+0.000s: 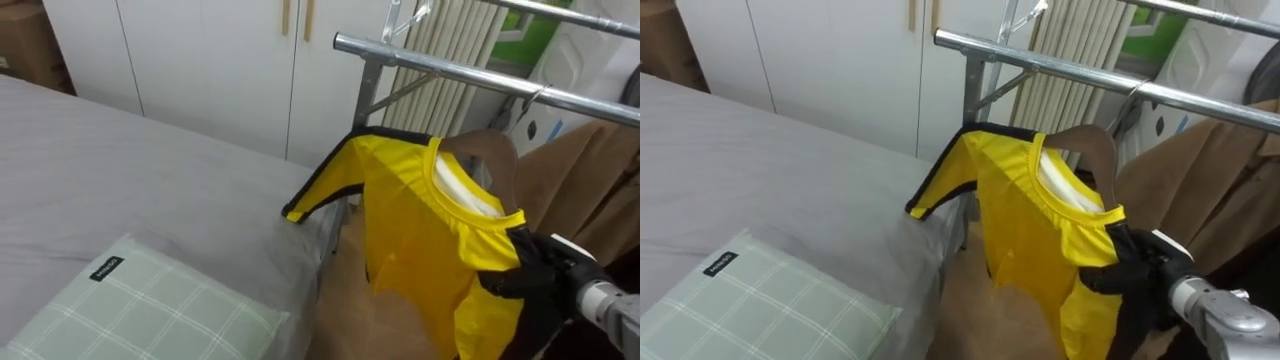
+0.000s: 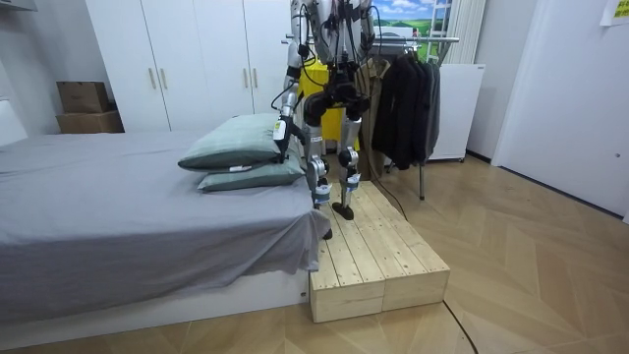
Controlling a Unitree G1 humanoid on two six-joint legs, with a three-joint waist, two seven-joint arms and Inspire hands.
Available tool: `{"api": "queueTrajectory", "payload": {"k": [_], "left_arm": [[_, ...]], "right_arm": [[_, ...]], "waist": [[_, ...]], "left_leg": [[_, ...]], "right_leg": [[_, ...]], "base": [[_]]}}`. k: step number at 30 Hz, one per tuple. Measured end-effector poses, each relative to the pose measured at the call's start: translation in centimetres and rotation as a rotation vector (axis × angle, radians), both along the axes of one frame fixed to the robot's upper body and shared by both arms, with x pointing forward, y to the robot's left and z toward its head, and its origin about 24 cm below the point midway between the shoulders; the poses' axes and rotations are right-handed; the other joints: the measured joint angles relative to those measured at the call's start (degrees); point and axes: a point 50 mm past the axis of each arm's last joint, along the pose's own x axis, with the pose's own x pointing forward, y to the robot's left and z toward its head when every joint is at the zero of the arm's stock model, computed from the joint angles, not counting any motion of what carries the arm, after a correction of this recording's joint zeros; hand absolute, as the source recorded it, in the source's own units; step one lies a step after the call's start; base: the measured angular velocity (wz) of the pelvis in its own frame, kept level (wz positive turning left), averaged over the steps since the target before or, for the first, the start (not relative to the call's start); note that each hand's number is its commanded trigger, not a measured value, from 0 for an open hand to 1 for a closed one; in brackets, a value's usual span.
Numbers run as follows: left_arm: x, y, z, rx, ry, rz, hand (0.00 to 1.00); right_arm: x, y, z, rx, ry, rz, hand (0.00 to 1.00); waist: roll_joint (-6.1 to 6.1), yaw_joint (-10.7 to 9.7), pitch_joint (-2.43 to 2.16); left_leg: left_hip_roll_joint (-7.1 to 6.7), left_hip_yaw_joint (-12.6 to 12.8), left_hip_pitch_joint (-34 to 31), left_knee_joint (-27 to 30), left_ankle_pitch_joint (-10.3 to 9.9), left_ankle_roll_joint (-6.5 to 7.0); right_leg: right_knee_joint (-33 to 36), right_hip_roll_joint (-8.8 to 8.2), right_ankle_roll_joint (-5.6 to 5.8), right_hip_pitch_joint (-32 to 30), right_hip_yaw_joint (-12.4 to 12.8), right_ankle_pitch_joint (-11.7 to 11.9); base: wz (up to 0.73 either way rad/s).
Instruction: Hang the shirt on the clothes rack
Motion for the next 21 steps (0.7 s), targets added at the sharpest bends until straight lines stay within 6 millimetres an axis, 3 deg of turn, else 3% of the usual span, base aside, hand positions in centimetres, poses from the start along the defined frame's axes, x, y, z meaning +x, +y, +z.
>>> {"api": "queueTrajectory", "payload": {"k": [4, 5, 6, 7, 21], "left_arm": [[0.00, 0.01, 0.00, 0.000, -0.001, 0.000, 0.00], [0.00, 0.01, 0.00, 0.000, -0.001, 0.000, 0.00], [0.01, 0.01, 0.00, 0.000, -0.001, 0.000, 0.00], [0.01, 0.02, 0.01, 0.000, -0.001, 0.000, 0.00], [0.02, 0.01, 0.00, 0.000, -0.001, -0.001, 0.00]], "right_arm": [[-0.03, -0.06, -0.04, -0.005, 0.001, -0.007, 1.00], [-0.03, -0.06, -0.04, -0.006, 0.001, -0.007, 0.62], [-0.03, -0.07, -0.05, -0.006, 0.001, -0.008, 0.41], [-0.03, -0.07, -0.05, -0.006, 0.001, -0.009, 0.00], [-0.61, -0.72, -0.89, -0.001, 0.031, -0.092, 0.00]], "waist": [[0.06, 0.00, 0.04], [0.07, 0.00, 0.05], [0.08, 0.00, 0.05], [0.08, 0.00, 0.06], [0.22, -0.08, 0.14]], "left_leg": [[0.03, -0.07, 0.00, -0.03, 0.00, 0.00], [0.03, -0.08, 0.00, -0.03, 0.00, 0.00], [0.04, -0.09, 0.00, -0.03, 0.00, 0.00], [0.04, -0.09, 0.00, -0.03, 0.00, 0.00], [0.02, -0.06, -0.21, 0.03, 0.00, -0.01]], "right_leg": [[-0.01, 0.00, -0.02, 0.00, -0.29, 0.03], [-0.02, 0.00, -0.02, 0.00, -0.31, 0.03], [-0.01, 0.00, -0.02, -0.01, -0.35, 0.03], [-0.02, 0.00, -0.02, -0.03, -0.36, 0.03], [0.17, 0.03, -0.12, -0.19, -0.29, 0.10]], "base": [[0.00], [0.00], [0.00], [0.00], [0.00]]}}
